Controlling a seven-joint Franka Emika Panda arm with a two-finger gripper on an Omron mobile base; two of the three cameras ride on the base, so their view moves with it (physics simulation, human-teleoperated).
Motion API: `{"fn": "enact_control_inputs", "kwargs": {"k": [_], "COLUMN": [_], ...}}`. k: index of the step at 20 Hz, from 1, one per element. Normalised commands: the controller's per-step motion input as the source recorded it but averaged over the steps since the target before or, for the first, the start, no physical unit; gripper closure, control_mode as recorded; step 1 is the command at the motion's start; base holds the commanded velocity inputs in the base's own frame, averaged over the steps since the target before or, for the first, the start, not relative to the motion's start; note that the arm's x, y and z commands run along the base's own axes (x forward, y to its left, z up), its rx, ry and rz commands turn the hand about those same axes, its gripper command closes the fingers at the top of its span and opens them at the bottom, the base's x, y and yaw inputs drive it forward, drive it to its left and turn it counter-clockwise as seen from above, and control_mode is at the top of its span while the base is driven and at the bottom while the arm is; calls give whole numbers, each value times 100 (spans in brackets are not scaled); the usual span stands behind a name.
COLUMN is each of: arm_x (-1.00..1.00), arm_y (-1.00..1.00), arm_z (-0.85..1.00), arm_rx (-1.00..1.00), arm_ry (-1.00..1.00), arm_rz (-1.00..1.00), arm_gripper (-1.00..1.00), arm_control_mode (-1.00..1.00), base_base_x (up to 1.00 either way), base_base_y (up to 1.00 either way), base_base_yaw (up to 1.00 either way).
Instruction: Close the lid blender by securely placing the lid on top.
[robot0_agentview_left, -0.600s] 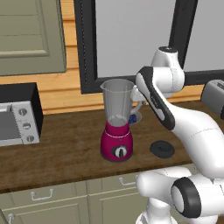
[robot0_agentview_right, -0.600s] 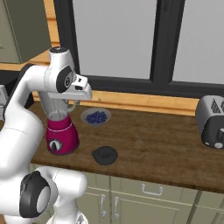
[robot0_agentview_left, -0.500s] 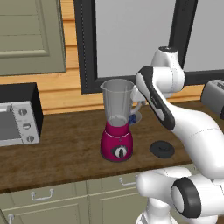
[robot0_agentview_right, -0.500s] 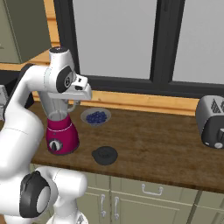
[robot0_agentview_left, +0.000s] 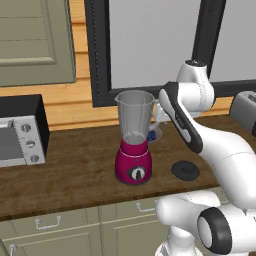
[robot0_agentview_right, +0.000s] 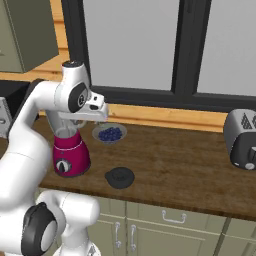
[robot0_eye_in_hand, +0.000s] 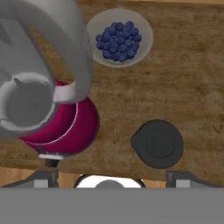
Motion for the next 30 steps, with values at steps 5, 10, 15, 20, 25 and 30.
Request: {"fn": "enact_control_inputs", "kwargs": {"k": [5,10,15,20,25,30], "arm_x": [-31,-20,-3,0,0,0], "arm_y": [-29,-44,-30,-21,-23,-27], "arm_z": [-59,-59,-47,-38,-44,-47], "arm_rx": [0,0,0,0,0,0], "arm_ry": [0,0,0,0,1,2], "arm_rz": [-1,-1,0,0,0,0], "arm_gripper": [-100,-100,-100,-100,-100,-100], "arm_control_mode": [-100,-100,-100,-100,-100,-100], "base_base_x": [0,0,0,0,0,0], "base_base_y": [0,0,0,0,0,0], "base_base_yaw": [0,0,0,0,0,0]}}
